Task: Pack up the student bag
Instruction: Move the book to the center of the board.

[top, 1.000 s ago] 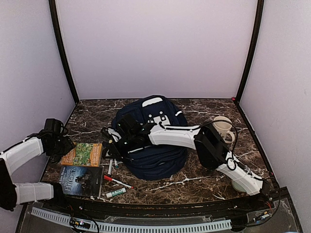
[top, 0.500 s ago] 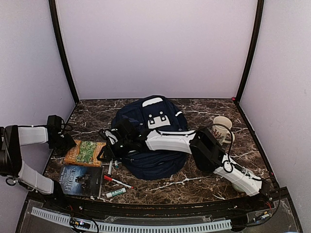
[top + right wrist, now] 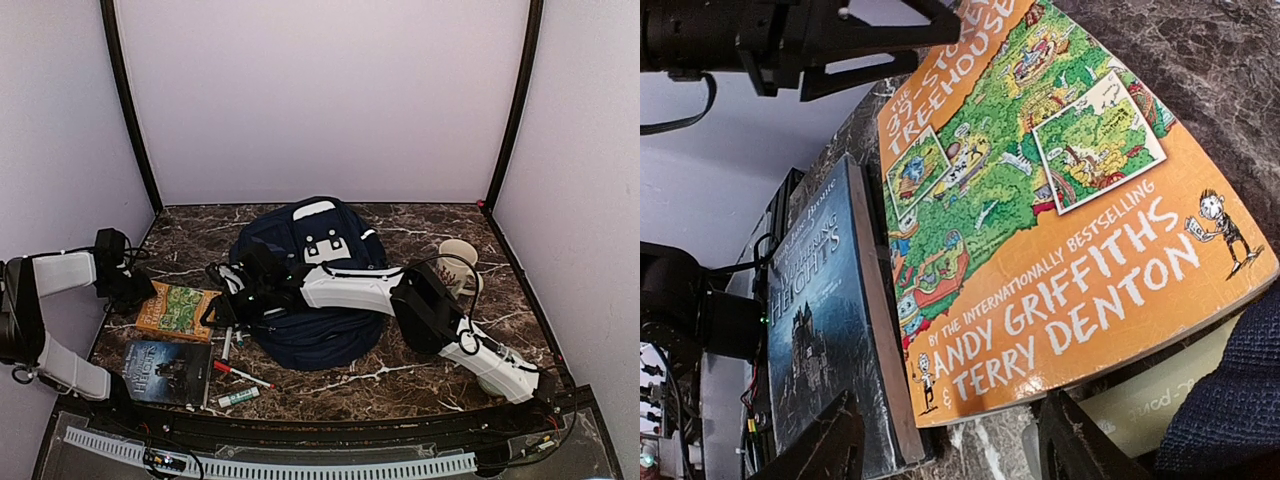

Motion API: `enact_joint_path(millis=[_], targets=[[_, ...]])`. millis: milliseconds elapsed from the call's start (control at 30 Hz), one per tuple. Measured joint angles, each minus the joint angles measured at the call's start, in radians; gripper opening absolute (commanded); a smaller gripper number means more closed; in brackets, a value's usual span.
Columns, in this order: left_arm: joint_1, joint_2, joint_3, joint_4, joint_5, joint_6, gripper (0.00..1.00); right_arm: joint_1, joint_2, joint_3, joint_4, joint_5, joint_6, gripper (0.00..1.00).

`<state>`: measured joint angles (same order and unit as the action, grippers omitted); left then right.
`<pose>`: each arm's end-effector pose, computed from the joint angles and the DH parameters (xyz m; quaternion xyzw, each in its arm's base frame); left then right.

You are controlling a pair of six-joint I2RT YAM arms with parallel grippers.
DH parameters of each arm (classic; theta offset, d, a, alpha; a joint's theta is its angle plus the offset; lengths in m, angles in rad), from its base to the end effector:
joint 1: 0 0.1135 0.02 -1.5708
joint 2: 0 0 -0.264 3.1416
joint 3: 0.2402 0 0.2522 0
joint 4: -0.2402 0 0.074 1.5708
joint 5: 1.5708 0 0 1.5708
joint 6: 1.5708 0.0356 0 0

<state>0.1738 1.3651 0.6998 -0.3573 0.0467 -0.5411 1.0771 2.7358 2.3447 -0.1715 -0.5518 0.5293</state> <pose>0.2494 0.0421 0.1744 -0.3308 0.9038 -0.0715 0.2620 0.2680 0.5373 0.1242 -0.3546 0.7755 0.5001 0.1511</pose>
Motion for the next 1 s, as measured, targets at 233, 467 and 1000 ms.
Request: enact_joint_path(millis=[233,467,1000], targets=[[-0.002,-0.361,-0.033,-0.114,-0.035,-0.154,0.68,0.0,0.002,0.0,0.003,0.01,-0.001,0.54],[-0.004,-0.5,-0.19,-0.114,0.076,-0.333,0.68,-0.003,-0.026,0.0,-0.061,0.01,-0.042,0.54],[-0.004,-0.357,-0.274,-0.039,0.18,-0.478,0.7,-0.062,-0.051,0.062,0.002,0.071,-0.179,0.7]])
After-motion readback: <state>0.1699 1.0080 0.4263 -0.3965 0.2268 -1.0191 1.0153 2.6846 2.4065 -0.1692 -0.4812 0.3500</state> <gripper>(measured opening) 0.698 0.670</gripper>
